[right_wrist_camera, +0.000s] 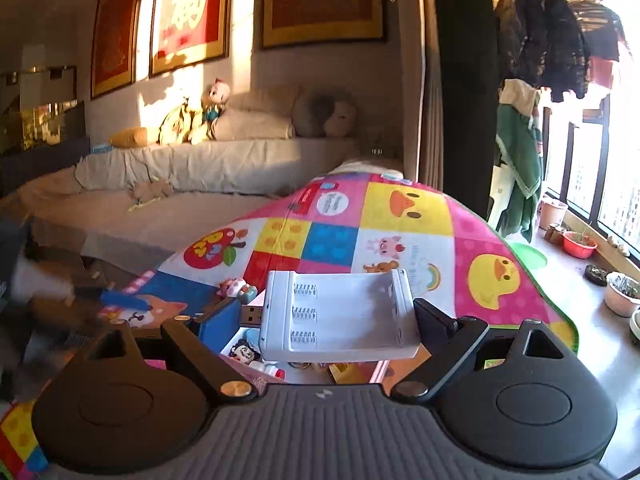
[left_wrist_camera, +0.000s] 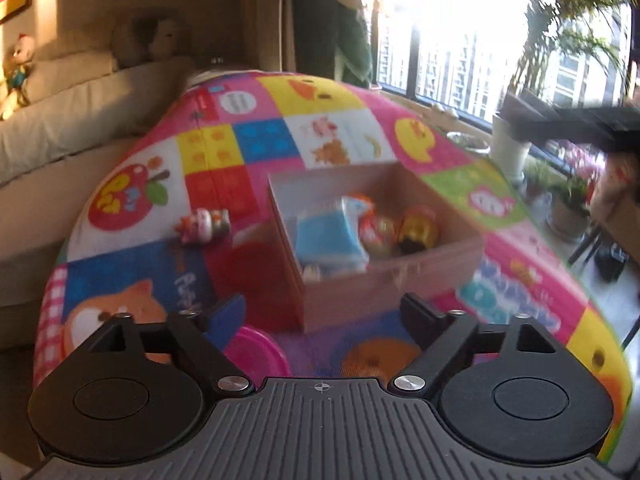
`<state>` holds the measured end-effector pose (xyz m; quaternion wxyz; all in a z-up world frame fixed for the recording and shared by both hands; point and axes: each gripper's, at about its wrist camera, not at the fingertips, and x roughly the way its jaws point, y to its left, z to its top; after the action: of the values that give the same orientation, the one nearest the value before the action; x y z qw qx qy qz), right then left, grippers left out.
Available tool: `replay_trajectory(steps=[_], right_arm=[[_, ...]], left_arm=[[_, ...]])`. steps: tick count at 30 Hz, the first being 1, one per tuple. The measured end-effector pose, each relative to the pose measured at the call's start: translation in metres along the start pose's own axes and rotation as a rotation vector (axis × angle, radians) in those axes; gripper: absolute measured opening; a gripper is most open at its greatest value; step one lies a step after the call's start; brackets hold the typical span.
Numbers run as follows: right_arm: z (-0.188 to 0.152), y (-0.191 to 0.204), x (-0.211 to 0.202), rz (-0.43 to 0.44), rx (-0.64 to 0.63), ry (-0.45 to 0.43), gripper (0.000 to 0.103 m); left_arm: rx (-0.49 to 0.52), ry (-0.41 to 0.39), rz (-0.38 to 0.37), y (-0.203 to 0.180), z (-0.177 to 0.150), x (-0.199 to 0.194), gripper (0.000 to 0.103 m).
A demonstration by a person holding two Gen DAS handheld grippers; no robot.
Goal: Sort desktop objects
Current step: 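Carry the battery holder with the right gripper into the pink box and release, then grasp the pink toy strainer by its rim with the right gripper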
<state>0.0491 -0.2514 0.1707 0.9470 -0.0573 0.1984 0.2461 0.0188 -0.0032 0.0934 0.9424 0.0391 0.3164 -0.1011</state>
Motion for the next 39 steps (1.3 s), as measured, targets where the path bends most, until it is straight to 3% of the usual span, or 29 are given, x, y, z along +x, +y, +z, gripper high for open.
replay_trajectory(steps=[5,9,11,14,16,20,24,27,29,30,31,35,39], right_arm=[[0.007,0.009,0.077,-0.041,-0.007,0.112,0.091],[-0.009,0.01,0.132,-0.02,0.027,0.217,0.096],[-0.018,0.019,0.141,-0.038,0.032,0.219,0.097],[-0.027,0.057,0.13,0.034,-0.085,0.183,0.097],[-0.035,0.091,0.114,0.126,-0.205,0.156,0.097],[-0.056,0.155,0.107,0.269,-0.369,0.184,0.096],[-0.08,0.198,0.12,0.306,-0.506,0.217,0.063],[-0.102,0.229,0.126,0.285,-0.622,0.229,0.051],[-0.112,0.243,0.131,0.241,-0.685,0.217,0.038],[-0.115,0.247,0.136,0.222,-0.701,0.22,0.02],[-0.115,0.249,0.14,0.204,-0.703,0.233,0.011],[-0.089,0.234,0.132,0.21,-0.578,0.225,0.006],[-0.04,0.187,0.101,0.236,-0.357,0.184,0.006]], left_arm=[[-0.013,0.003,0.027,0.009,-0.033,-0.007,0.096],[-0.072,0.041,0.043,0.032,-0.051,-0.005,0.097],[-0.101,0.035,0.084,0.048,-0.058,-0.007,0.098],[-0.185,0.016,0.161,0.079,-0.064,-0.013,0.1],[-0.26,0.008,0.194,0.1,-0.068,-0.016,0.1],[-0.368,0.002,0.237,0.13,-0.077,-0.022,0.1],[-0.397,0.034,0.267,0.141,-0.087,-0.023,0.1],[-0.399,0.046,0.278,0.143,-0.09,-0.021,0.101],[-0.404,0.047,0.28,0.145,-0.091,-0.021,0.101],[-0.405,0.045,0.28,0.145,-0.091,-0.022,0.101],[-0.403,0.043,0.279,0.144,-0.091,-0.023,0.101],[-0.397,0.03,0.262,0.142,-0.089,-0.027,0.101],[-0.4,0.02,0.193,0.13,-0.086,-0.026,0.101]])
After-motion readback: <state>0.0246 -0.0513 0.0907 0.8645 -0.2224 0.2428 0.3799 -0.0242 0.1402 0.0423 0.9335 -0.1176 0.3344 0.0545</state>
